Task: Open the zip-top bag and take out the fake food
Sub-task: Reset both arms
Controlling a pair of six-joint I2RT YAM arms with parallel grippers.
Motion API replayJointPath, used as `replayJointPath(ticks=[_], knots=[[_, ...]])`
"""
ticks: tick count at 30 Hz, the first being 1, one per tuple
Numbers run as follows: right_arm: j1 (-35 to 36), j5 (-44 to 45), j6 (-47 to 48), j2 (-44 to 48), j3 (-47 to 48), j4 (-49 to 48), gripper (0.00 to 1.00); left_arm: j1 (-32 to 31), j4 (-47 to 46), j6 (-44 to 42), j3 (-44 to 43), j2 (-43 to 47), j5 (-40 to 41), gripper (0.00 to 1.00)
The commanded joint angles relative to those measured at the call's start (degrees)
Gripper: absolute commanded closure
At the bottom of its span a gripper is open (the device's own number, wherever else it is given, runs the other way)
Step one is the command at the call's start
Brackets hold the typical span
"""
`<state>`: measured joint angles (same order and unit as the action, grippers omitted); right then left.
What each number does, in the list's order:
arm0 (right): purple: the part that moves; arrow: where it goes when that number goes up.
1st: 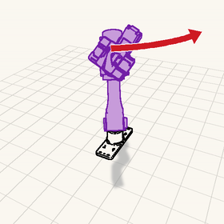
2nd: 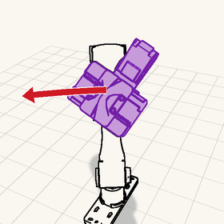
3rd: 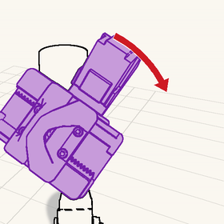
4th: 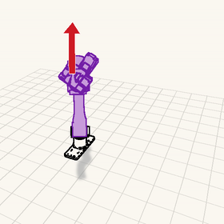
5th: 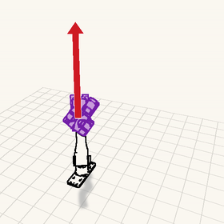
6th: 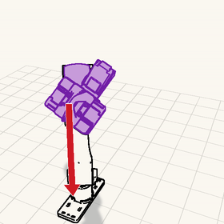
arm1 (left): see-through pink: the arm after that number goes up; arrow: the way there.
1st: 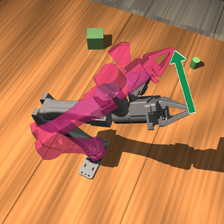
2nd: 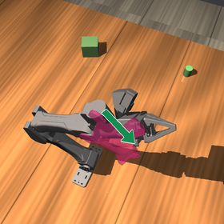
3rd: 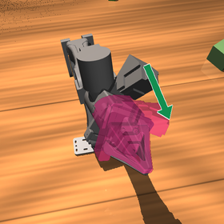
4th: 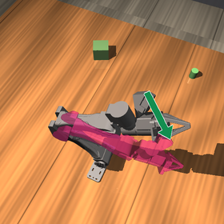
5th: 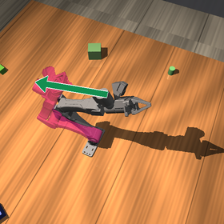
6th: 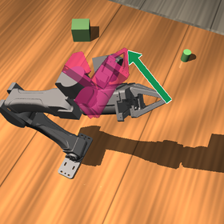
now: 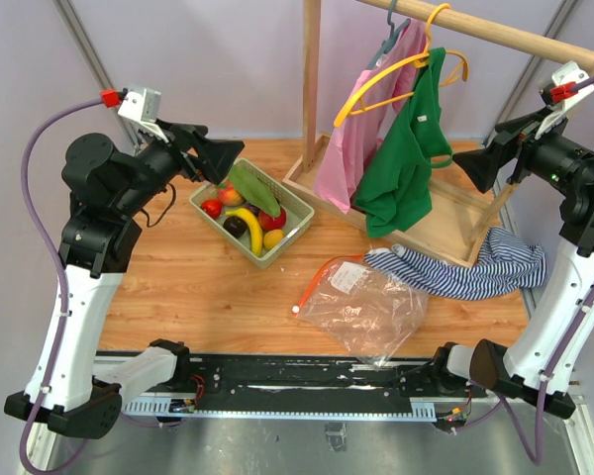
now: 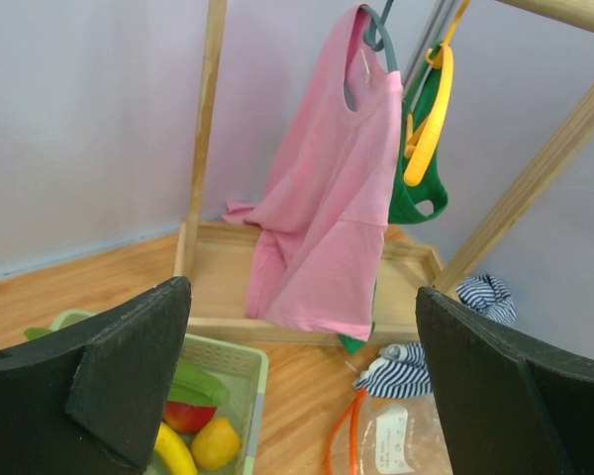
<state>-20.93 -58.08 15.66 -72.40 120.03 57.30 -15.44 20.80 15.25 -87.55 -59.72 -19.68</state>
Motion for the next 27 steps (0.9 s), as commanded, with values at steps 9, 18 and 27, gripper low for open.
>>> replayJointPath(ticks=[9,18,27], knots=[[-1.2,-0.8,-3.2,1.9,-0.8,-3.1,0.02,0.3,-1.5,1.3,1.2,0.0,-0.4,0.01],[-1.3,-1.1,-4.7,2.7,-2.2,-4.5,0.02,0.3,-2.1,2.9,3.4,1.2,-1.0,0.01],[-1.2,-0.7,-3.7,3.9,-2.9,-3.5,0.02,0.4,-2.4,3.9,4.0,2.1,-1.5,0.01]])
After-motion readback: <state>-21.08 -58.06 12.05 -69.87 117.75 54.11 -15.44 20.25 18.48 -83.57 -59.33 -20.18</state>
